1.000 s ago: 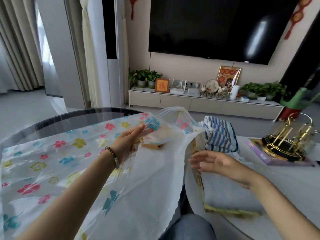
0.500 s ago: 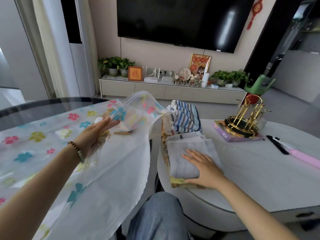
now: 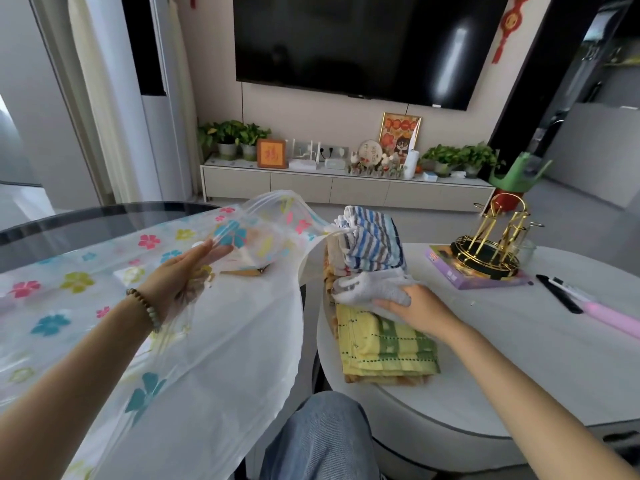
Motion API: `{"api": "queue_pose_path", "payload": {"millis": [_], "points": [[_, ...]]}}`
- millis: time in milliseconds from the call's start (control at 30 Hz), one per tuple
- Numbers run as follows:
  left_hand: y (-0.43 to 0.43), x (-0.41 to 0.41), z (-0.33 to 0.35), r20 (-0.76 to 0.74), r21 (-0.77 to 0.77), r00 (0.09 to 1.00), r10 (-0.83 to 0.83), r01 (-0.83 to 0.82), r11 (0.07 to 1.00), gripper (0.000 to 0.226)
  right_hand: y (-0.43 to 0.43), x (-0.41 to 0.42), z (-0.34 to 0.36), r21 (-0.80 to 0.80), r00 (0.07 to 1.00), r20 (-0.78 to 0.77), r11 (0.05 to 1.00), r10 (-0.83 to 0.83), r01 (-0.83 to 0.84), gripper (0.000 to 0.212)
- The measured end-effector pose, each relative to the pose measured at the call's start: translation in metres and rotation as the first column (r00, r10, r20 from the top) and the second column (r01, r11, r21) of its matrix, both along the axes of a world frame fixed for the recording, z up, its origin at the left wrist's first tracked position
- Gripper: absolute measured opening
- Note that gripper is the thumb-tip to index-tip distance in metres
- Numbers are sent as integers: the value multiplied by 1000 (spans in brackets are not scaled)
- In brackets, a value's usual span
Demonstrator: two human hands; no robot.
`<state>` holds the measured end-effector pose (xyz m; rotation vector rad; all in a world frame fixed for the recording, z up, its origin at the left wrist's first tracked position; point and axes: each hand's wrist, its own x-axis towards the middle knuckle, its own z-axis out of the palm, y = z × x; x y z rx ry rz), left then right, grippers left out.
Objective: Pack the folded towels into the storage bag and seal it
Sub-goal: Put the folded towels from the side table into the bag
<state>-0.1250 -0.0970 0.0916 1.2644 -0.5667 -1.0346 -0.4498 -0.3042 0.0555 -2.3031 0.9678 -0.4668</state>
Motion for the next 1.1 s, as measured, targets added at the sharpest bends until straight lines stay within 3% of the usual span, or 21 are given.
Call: {"api": "queue_pose_path", "payload": {"millis": [33,133,200,267,367,533,633,667,733,800,833,867,933,1000,1100], "points": [[0,1,1,-2,-3,1000,3,-3,1000,45,0,3,14,15,998,18,998,-55,54,27],[4,9,4,13,-19,1000,3,-2,1000,41,14,17,59,86,983,138,990,-121,110,41],[5,13,5,30,-26,1000,-5,6,1000,33,29,28,78,286,941,316,958,-123,29,47],[9,17,8,37,-41,999,2,-1,999,34,46,47,85,508,915,385,855,-118,-104,53],[18,22,17,37,-61,999,16,-14,998,39,71,87,73,720,917,389,648,-81,-248,28],[36,26,35,76,-57,997,19,-15,998,39,108,167,22,865,954,285,453,-88,-217,36],[44,28,42,62,-96,998,27,-20,995,38,117,201,-7,912,926,283,370,-251,-178,50],[47,29,43,59,-104,998,25,-19,994,36,118,207,-15,904,907,291,399,-305,-156,52],[52,31,46,52,-115,999,15,-9,993,36,120,211,-29,791,889,308,610,-339,-42,61],[55,34,47,49,-125,999,6,0,992,37,123,203,-48,438,953,237,896,-188,68,74],[56,36,48,55,-127,998,4,3,992,37,126,197,-60,207,985,167,978,-33,-2,77],[57,37,48,69,-124,998,1,7,992,36,129,191,-72,30,988,66,989,140,-143,76],[58,38,48,84,-114,996,-9,18,993,37,134,183,-94,-123,911,-165,909,378,-399,71],[58,39,49,86,-99,996,-19,28,995,40,132,184,-105,-153,856,-303,866,418,-477,67],[60,39,51,116,-70,992,-42,50,996,44,122,199,-109,-123,854,-365,890,371,-439,58]]}}
